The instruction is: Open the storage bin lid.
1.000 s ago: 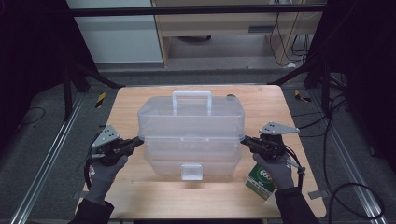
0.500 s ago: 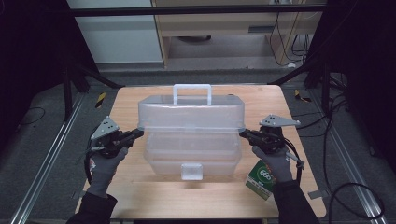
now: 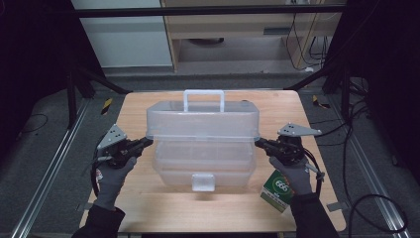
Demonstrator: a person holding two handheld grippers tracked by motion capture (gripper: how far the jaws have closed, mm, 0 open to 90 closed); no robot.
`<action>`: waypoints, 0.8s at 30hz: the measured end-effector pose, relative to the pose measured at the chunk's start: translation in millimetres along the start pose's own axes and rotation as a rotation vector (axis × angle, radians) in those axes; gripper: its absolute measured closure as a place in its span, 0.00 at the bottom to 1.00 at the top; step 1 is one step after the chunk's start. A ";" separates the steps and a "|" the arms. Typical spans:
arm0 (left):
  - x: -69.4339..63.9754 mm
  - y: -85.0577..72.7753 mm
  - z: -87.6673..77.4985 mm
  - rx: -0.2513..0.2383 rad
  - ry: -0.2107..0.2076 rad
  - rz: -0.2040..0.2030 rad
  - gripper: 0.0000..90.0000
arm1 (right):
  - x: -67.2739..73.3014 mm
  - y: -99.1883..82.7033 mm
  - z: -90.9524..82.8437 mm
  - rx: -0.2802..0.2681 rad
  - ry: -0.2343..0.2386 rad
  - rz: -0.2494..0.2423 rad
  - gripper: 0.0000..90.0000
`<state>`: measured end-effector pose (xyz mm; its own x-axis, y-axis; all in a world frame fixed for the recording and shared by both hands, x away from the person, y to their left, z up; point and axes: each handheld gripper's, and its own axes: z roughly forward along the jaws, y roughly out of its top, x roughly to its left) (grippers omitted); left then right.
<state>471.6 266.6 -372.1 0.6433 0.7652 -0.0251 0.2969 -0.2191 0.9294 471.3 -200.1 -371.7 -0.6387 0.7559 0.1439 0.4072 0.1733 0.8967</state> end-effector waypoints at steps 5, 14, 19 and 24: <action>0.1 -4.5 2.5 0.039 0.071 0.041 0.92 | -0.3 -0.8 -0.4 0.006 0.000 -0.001 1.00; 3.7 -9.8 7.6 0.029 0.112 0.053 0.72 | 0.7 -1.4 0.9 0.022 -0.003 -0.010 1.00; 4.7 -8.5 11.6 0.018 0.110 0.043 0.68 | 0.7 -1.2 1.0 0.025 -0.002 -0.010 1.00; 2.5 -4.6 14.2 0.000 0.103 0.067 0.65 | 0.8 -0.9 1.4 0.028 -0.003 -0.012 1.00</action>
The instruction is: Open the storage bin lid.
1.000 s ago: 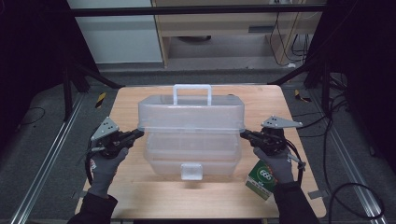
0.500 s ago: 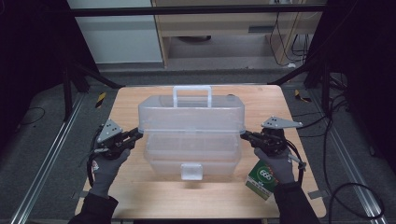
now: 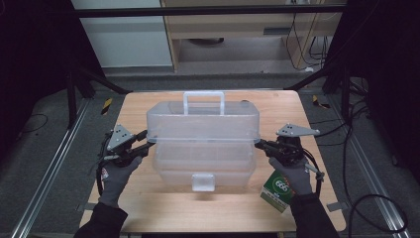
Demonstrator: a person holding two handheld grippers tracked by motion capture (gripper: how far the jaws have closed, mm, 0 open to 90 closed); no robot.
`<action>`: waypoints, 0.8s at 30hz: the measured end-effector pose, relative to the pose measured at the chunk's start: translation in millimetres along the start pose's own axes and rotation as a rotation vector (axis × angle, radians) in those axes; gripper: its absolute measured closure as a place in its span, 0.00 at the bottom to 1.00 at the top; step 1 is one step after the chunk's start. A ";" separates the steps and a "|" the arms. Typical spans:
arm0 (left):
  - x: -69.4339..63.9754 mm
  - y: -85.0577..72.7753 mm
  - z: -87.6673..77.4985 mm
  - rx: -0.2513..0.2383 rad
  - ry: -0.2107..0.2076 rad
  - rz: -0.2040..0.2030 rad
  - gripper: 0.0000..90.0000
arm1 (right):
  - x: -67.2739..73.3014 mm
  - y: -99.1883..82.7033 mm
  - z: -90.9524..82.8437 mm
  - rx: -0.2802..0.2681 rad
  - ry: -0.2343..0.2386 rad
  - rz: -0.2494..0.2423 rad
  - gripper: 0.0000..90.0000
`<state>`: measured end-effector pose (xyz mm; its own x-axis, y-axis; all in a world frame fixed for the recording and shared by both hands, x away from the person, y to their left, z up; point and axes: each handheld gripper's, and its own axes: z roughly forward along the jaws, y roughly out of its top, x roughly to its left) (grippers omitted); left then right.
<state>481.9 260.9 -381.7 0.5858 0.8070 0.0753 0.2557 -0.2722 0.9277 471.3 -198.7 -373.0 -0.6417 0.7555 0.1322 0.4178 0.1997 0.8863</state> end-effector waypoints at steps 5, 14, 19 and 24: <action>-0.7 3.2 4.1 -0.020 0.007 0.010 0.64 | 0.9 0.3 0.7 0.001 0.004 0.000 1.00; 0.0 4.1 6.6 -0.029 0.009 0.033 0.66 | 1.1 0.6 1.1 0.002 0.009 0.001 1.00; 0.0 4.0 4.5 -0.037 0.007 0.042 0.68 | 1.3 0.6 1.3 0.004 0.004 0.003 1.00; 0.8 4.6 2.0 -0.045 0.002 0.039 0.69 | 0.8 0.5 1.0 0.006 0.000 0.004 1.00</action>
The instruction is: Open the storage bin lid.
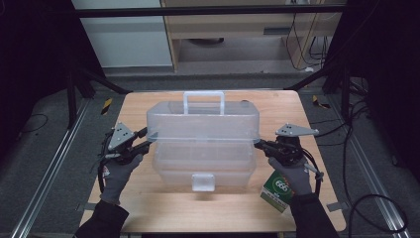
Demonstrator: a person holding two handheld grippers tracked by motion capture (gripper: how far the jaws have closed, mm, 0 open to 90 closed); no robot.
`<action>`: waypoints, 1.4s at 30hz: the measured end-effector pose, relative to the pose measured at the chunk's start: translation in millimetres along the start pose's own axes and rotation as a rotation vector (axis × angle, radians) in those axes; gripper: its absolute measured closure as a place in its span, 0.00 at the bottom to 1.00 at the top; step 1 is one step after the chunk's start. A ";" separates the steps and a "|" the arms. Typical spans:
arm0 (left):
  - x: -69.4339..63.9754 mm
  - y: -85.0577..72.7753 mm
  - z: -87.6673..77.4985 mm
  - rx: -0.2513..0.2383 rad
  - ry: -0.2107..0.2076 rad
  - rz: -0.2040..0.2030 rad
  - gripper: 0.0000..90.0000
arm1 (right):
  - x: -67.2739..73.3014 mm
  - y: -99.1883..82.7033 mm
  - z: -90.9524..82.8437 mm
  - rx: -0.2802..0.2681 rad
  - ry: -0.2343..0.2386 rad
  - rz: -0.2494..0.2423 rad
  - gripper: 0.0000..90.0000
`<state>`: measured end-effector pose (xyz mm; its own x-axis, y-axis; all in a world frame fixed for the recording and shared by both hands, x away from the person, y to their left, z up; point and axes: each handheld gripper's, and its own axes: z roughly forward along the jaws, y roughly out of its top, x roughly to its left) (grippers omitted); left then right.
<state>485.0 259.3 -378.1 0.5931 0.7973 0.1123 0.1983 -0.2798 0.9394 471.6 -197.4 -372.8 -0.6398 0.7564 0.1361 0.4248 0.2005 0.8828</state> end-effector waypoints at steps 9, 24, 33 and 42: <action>0.1 1.4 -2.7 0.000 -0.002 -0.008 0.70 | -8.0 -9.6 8.3 0.092 -0.077 0.010 0.91; 0.1 1.5 -2.8 0.005 -0.006 -0.011 0.69 | -8.8 -18.6 29.8 0.217 -0.093 0.043 0.79; 0.0 2.8 -2.8 0.006 -0.002 -0.013 0.70 | -9.9 -23.6 37.1 0.235 -0.088 0.067 0.80; -0.6 7.7 -3.7 0.006 0.008 -0.003 0.69 | -7.6 -23.0 38.1 0.243 -0.103 0.072 0.81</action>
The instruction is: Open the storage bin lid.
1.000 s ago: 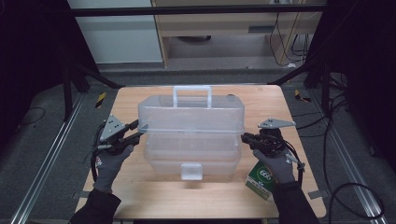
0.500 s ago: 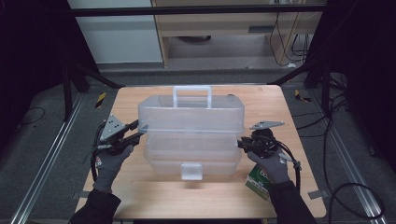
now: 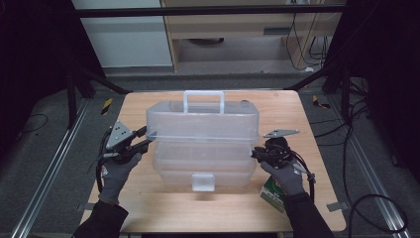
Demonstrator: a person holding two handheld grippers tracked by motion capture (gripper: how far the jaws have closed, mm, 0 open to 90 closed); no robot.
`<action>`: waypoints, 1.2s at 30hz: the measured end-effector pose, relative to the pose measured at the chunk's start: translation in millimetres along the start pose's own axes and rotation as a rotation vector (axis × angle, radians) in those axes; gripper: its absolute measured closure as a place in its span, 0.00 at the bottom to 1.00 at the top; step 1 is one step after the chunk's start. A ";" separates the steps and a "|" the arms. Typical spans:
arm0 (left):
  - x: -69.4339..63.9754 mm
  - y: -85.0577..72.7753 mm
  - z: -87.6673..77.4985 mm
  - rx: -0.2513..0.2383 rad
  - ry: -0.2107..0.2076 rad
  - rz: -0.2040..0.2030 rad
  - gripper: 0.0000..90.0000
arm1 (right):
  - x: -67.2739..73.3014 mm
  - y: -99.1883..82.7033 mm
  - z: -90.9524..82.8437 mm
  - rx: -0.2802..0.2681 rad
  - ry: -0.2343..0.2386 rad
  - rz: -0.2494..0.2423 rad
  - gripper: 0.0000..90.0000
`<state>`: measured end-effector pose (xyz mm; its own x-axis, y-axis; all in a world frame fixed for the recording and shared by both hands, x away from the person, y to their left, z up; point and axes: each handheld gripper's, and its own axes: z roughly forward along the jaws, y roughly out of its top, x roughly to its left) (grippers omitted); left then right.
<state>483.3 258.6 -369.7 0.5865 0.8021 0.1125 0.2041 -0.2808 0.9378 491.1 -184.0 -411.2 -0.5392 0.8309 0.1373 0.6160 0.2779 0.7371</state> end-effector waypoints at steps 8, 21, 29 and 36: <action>2.4 12.1 1.8 -0.019 0.012 -0.012 0.68 | -0.8 0.2 -0.2 0.002 -0.001 0.004 0.81; 10.1 29.0 10.8 -0.046 0.041 -0.049 0.70 | -2.3 -0.4 -0.4 -0.001 0.003 0.008 0.81; 14.0 36.2 15.4 -0.050 0.054 -0.056 0.71 | -3.4 -0.2 -0.4 0.002 0.011 0.021 0.81; 17.4 43.4 19.6 -0.045 0.068 -0.056 0.72 | -4.2 -0.4 -0.5 0.002 0.013 0.022 0.81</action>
<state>517.7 250.1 -333.5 0.5207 0.8499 0.0803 0.1987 -0.2121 0.9568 492.9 -187.9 -411.8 -0.5327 0.8306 0.1621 0.6289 0.2604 0.7325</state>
